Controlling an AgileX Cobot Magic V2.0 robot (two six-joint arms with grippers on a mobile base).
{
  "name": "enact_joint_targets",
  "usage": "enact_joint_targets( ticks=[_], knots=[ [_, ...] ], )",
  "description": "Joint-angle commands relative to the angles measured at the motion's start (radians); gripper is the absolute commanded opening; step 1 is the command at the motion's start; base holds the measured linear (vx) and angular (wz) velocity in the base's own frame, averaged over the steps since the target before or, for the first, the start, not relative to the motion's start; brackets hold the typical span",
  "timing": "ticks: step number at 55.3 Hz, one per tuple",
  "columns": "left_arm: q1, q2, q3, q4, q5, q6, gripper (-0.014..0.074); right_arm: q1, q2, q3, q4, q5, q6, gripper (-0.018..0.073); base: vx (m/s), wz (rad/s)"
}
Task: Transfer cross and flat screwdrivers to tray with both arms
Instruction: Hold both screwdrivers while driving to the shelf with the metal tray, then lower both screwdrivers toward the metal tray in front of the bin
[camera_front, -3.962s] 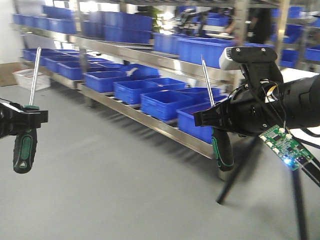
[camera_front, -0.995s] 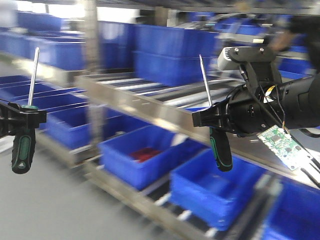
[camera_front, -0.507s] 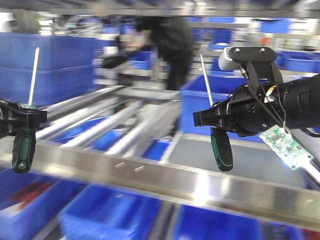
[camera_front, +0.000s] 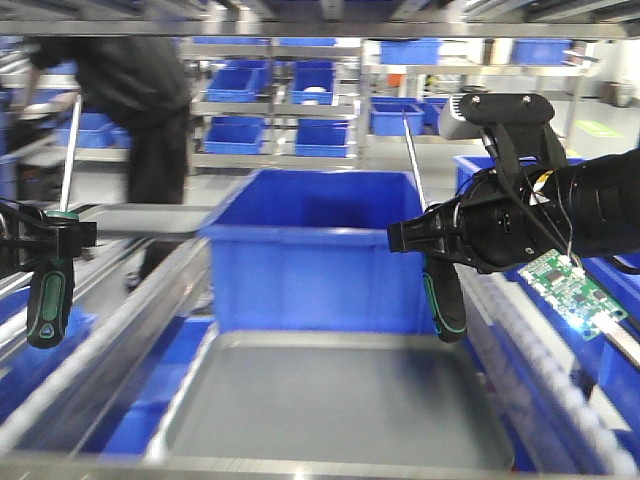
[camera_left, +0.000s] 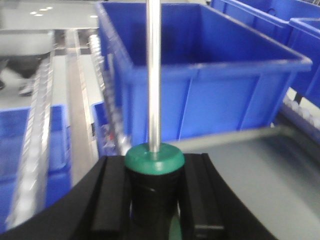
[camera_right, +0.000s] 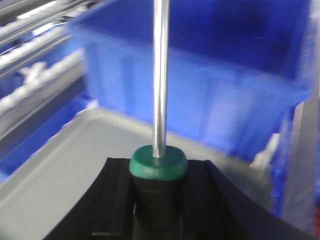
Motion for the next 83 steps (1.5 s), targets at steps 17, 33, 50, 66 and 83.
enact_joint_targets(
  ticks=[17, 33, 50, 66, 83],
  knots=[
    [-0.004, -0.031, -0.035, -0.034, -0.076, 0.001, 0.0000, -0.003, -0.042, -0.031, 0.000, -0.091, 0.000, -0.0008, 0.27, -0.17],
    [-0.004, -0.031, -0.035, -0.034, -0.076, 0.001, 0.0000, -0.003, -0.042, -0.031, 0.000, -0.091, 0.000, -0.0008, 0.14, -0.03],
    [-0.004, -0.031, -0.035, -0.034, -0.076, 0.001, 0.0000, -0.003, -0.042, -0.031, 0.000, -0.091, 0.000, -0.0008, 0.04, -0.02],
    [-0.004, -0.031, -0.035, -0.034, -0.076, 0.001, 0.0000, -0.003, -0.042, -0.031, 0.000, -0.108, 0.000, -0.0008, 0.00, 0.00],
    [-0.005, -0.030, -0.035, -0.118, -0.053, 0.000, 0.0000, -0.003, -0.042, -0.031, 0.045, -0.048, 0.000, -0.0008, 0.00, 0.00]
  ],
)
